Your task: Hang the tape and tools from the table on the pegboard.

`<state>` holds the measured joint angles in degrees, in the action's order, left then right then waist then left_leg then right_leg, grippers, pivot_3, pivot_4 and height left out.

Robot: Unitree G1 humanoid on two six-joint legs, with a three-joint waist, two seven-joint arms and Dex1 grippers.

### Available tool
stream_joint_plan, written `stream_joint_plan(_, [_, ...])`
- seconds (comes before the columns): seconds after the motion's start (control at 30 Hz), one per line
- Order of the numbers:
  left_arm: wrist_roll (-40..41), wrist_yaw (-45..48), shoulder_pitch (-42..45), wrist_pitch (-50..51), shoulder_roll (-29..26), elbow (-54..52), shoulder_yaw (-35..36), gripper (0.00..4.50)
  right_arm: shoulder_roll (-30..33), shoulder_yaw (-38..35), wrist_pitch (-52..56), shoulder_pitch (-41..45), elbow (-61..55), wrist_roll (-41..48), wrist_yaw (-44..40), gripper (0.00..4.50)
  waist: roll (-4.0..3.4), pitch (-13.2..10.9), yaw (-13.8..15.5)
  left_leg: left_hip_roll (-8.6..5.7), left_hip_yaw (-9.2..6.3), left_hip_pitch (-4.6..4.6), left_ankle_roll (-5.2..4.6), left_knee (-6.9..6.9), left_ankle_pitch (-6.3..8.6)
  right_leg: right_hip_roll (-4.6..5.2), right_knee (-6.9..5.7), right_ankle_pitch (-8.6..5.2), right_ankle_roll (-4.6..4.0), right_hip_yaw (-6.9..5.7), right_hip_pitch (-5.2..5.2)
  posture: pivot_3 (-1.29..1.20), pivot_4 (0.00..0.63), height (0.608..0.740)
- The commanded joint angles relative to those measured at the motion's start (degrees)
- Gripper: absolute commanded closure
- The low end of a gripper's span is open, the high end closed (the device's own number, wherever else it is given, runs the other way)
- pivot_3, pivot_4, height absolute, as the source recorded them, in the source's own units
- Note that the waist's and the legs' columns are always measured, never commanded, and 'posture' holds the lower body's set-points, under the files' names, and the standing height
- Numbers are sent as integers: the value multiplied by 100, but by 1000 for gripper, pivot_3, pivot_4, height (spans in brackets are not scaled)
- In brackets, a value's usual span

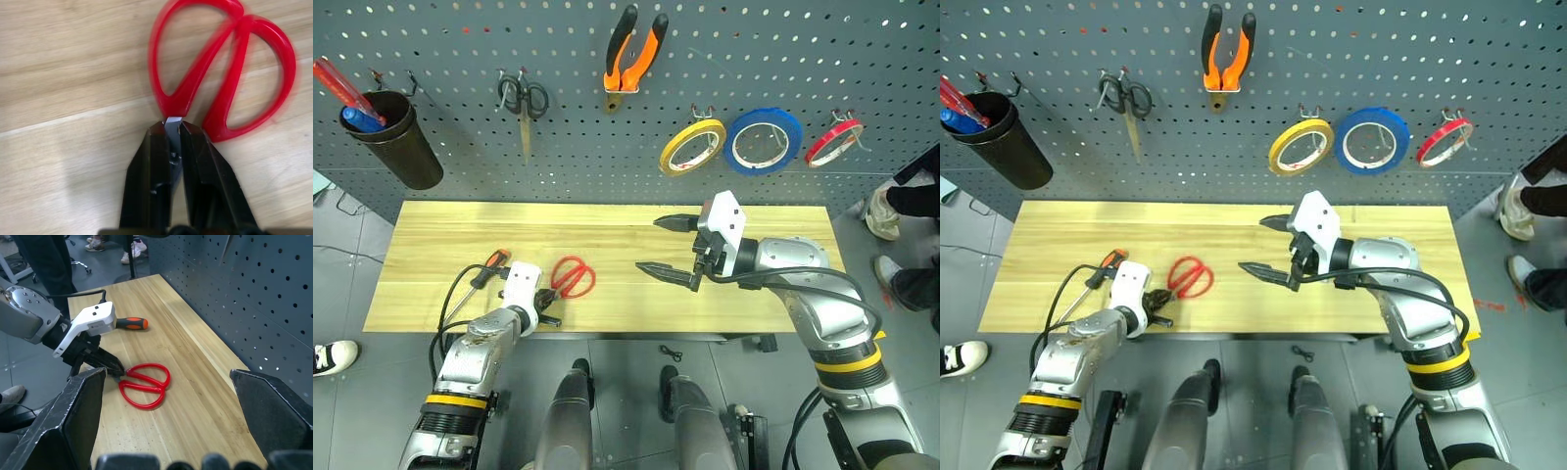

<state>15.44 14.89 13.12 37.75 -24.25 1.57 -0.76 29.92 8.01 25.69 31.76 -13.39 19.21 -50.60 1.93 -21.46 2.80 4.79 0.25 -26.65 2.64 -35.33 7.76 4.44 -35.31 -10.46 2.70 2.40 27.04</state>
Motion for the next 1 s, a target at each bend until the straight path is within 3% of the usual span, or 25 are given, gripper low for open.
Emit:
stream_joint_plan(0.03, [-127,92,-206,186,25,101,-47,4470,11,-137,-53,-41,-229,73,42,0,0,0,-22,0,0,1,0,0,0,0,0,0,0,0,0,98,426,740])
stream_joint_plan(0.5, [-145,580,-551,31,-521,-1526,354,4470,-68,-469,53,19,-668,189,548,0,0,1,-44,0,-3,-21,1,6,0,-1,20,22,36,-6,10,125,354,740])
stream_joint_plan(0.8, [285,363,-257,-43,35,-2185,993,4470,-73,-590,-16,271,-839,238,773,0,2,2,-24,-2,-7,-32,12,2,-7,-2,22,27,44,-9,10,125,331,740])
stream_joint_plan(1.0, [1152,-240,-22,36,663,-3345,1980,4470,-116,-751,149,888,-1126,608,808,0,26,21,-56,-4,-16,-40,17,1,-10,-4,24,34,49,-9,10,132,304,740])
